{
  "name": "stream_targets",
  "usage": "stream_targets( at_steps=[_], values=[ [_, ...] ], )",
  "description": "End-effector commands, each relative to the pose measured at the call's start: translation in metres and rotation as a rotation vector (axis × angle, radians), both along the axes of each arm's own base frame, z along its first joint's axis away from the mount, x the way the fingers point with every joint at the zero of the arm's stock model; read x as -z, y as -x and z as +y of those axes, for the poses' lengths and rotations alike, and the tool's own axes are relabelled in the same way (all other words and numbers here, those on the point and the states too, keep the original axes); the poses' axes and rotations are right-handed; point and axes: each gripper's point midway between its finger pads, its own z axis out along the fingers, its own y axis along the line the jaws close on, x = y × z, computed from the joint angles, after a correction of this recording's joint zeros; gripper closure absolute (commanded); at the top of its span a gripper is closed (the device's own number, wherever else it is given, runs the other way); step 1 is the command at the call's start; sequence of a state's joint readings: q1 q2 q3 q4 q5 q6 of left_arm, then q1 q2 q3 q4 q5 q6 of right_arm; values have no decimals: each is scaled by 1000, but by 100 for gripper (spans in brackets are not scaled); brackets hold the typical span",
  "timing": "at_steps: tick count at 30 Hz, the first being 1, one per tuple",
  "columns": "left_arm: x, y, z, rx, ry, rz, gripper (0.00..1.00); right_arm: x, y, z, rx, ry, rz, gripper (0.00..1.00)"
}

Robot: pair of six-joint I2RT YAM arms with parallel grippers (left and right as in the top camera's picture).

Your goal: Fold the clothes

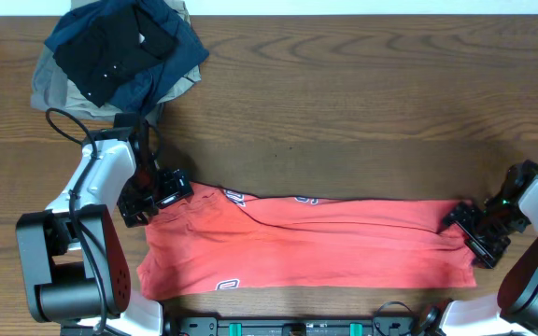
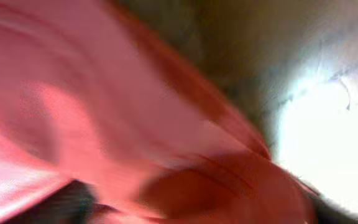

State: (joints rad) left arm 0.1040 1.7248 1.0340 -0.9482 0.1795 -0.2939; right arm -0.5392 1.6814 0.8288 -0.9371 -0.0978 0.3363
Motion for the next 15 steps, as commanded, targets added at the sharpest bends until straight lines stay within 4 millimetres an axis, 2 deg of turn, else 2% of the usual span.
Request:
stream_targets(
  at_steps=[1, 2, 4, 7, 10, 15],
  values=[
    [-8, -7, 3, 5, -11, -32, 2, 22, -1, 2, -32, -6, -7, 71],
    [-8, -8, 3, 5, -11, -32, 2, 22, -2, 2, -32, -6, -8, 83],
    [-8, -8, 3, 5, -11, -32, 2, 22, -3, 2, -30, -4, -15, 99],
    [-8, -8, 3, 4, -11, -32, 2, 22, -8, 0, -12, 4, -31, 99],
    [-8, -7, 3, 4, -11, -32, 2, 17, -22, -8, 11, 28, -65, 99],
    [-8, -7, 3, 4, -11, -32, 2, -10, -55, -31, 21, 69, -132, 99]
  ],
)
